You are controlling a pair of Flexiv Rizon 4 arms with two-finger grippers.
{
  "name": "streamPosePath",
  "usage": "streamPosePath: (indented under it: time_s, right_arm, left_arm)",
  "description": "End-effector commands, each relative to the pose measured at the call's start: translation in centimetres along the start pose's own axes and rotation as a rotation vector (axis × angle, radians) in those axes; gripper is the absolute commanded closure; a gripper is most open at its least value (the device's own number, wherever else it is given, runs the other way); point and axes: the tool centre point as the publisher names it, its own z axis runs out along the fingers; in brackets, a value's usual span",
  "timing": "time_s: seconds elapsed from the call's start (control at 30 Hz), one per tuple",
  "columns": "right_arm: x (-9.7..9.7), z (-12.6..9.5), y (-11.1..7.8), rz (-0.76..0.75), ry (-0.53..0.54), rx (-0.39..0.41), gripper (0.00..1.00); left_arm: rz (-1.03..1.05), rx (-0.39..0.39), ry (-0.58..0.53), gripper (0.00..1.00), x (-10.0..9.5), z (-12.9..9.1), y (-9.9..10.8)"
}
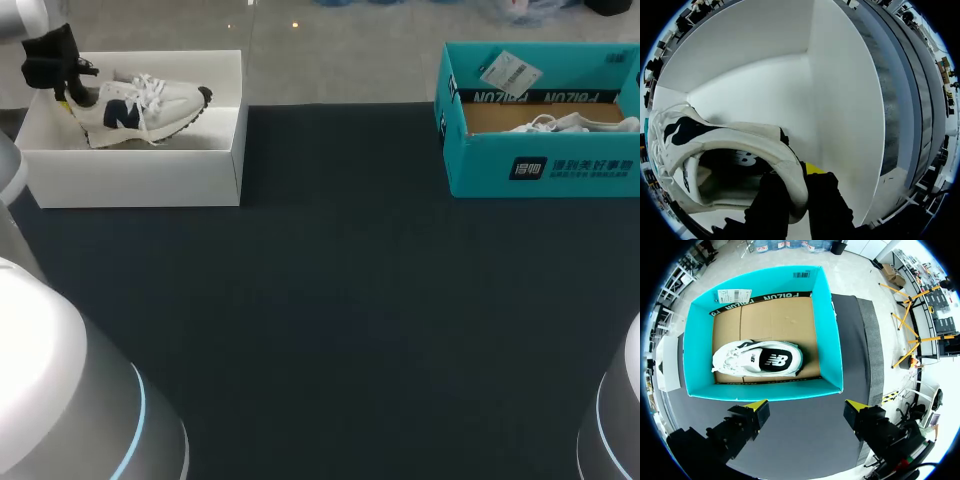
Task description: Take the shoe out of the shoebox, open the shoe tongue, remove and reinsert the insole, then place the shoe into the shoebox
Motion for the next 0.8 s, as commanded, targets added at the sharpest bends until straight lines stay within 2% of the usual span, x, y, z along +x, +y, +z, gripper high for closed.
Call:
streamPosePath:
  time_s: [0.03, 0.3, 0.5, 0.7, 0.8]
  right_arm:
    - [0.0, 0.0, -0.1, 0.001, 0.000, -0.004, 0.00]
    - [0.0, 0.0, -0.1, 0.001, 0.000, -0.004, 0.00]
    - [0.0, 0.0, -0.1, 0.001, 0.000, -0.004, 0.00]
    - [0.0, 0.0, -0.1, 0.001, 0.000, -0.004, 0.00]
    - [0.0, 0.0, -0.1, 0.001, 0.000, -0.004, 0.00]
  left_arm:
    - [-0.006, 0.043, -0.004, 1.00, 0.2, -4.5, -0.5]
    - [-0.093, -0.023, 0.059, 1.00, -1.4, -11.3, -1.8]
    - [-0.178, -0.119, 0.088, 1.00, -1.8, -16.8, -2.5]
    - [-0.187, -0.179, 0.106, 1.00, -2.0, -21.4, -2.5]
    - [-0.184, -0.189, 0.110, 1.00, -2.0, -23.0, -2.2]
